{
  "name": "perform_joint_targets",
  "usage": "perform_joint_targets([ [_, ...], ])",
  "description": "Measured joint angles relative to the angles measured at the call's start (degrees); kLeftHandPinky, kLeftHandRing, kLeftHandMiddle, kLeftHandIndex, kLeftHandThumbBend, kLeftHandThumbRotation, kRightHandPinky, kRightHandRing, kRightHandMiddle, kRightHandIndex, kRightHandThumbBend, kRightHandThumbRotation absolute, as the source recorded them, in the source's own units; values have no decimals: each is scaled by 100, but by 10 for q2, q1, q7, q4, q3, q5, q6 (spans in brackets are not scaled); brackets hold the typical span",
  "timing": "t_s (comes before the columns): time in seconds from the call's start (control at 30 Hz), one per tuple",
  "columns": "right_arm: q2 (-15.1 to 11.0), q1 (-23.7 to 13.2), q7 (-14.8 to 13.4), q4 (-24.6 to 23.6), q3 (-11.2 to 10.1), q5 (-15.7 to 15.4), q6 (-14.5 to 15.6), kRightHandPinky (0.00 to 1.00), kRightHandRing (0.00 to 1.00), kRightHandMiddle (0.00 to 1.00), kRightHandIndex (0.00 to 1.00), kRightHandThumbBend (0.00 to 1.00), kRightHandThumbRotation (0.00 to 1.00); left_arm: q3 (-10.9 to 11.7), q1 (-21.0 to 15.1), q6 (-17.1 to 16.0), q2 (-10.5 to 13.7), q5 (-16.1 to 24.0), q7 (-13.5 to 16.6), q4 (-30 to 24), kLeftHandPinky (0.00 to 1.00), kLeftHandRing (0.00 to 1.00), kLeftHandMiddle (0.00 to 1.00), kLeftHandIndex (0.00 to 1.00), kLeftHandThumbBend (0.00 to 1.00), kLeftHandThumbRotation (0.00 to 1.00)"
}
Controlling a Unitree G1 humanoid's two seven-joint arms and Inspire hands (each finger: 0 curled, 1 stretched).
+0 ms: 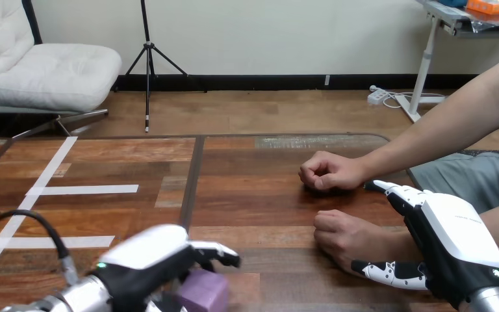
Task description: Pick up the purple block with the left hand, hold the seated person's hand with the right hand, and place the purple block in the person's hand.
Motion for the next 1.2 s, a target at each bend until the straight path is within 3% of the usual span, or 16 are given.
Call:
perform_joint_targets([
  [0.53, 0, 0, 0, 0, 0, 0, 0, 93, 89, 87, 85, 70, 21, -36, -18, -52, -4, -1, -3, 37, 66, 84, 87, 86, 86, 45],
  [1.2, 0, 0, 0, 0, 0, -2, 0, 95, 90, 87, 85, 70, 23, -44, -22, -76, -13, 17, 17, 56, 72, 87, 88, 88, 84, 49],
])
